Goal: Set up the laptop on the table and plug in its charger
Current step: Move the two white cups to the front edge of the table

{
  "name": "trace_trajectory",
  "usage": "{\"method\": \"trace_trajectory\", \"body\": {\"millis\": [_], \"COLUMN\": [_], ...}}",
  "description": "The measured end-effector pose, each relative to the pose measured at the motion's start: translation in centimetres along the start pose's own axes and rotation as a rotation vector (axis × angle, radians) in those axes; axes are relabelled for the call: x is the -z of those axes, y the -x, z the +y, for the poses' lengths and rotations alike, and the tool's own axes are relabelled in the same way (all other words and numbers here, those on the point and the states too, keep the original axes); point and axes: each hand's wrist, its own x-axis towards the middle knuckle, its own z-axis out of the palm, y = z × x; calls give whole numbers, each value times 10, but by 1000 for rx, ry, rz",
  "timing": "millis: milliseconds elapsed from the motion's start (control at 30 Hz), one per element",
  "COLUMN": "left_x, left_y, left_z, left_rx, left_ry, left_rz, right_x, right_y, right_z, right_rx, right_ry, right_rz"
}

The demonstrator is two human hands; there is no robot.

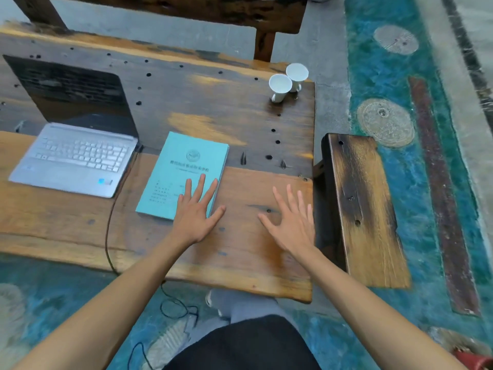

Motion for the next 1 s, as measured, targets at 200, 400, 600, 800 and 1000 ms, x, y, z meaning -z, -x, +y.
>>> {"method": "trace_trajectory", "body": {"millis": [200, 400, 600, 800, 1000], "left_x": [-18, -15, -3, 5, 10], "left_y": [29, 15, -39, -131, -225], "left_z": [26, 50, 84, 129, 163], "left_rx": [32, 43, 24, 44, 149], "left_ry": [70, 160, 238, 354, 549], "left_rz": [17, 13, 8, 4, 1], "right_x": [14, 40, 64, 85, 106], "right_y": [19, 8, -31, -113, -218], "right_z": [21, 40, 61, 91, 108], "right_rx": [-12, -23, -62, -87, -119], "right_ry": [-60, -164, -249, -414, -526], "right_rz": [-63, -64, -40, -52, -109]}}
